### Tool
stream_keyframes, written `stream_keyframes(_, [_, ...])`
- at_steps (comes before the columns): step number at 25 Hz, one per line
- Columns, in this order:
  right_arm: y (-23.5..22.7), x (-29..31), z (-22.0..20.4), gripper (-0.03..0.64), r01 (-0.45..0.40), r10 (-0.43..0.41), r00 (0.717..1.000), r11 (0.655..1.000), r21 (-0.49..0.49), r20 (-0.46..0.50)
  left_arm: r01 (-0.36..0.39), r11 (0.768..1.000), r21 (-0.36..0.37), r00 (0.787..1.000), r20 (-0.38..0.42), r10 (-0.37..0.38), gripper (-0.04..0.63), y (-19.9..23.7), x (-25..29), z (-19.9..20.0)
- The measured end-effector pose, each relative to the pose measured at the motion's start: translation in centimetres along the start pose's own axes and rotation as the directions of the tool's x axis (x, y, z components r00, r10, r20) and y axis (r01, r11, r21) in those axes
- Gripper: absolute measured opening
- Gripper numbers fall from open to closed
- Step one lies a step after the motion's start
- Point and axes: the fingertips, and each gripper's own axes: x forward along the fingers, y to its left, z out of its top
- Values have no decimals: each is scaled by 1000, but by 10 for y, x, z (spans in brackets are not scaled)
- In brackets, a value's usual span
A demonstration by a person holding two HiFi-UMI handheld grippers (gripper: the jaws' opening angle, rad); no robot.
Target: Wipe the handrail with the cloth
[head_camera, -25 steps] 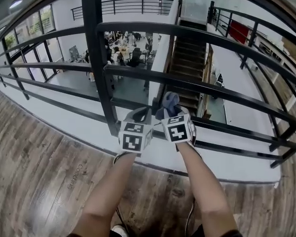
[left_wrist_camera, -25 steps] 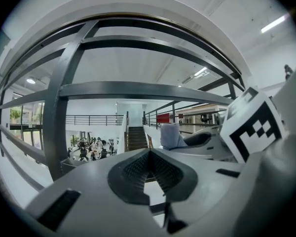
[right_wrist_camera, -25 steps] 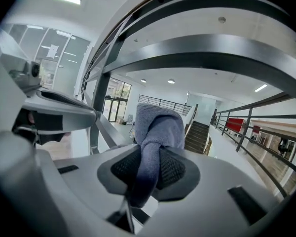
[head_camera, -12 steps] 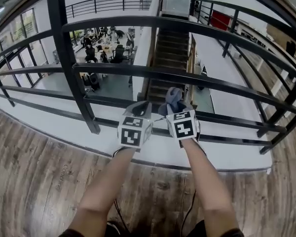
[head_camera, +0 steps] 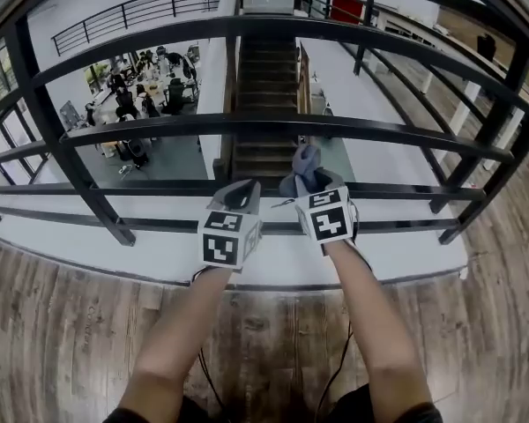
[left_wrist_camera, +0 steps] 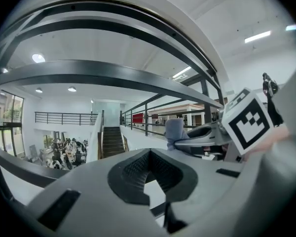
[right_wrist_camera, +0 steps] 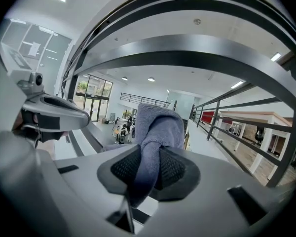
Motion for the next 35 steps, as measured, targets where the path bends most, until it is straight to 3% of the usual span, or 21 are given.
stream_keyframes(13, [-160,-59,-71,95,141,-141,990,988,56,-4,47,998,-44,998,39,-46,-2,-129,68,16])
stream_keyframes(26, [-321,-118,-144,95,255,-253,967,962,98,-30,195,981,5,980,40,-195,-2,-293,149,35])
stream_keyframes(35, [-407,-142,-179,95,301,-297,953,949,94,-55,272,962,3,962,30,-272,-2,-384,201,43])
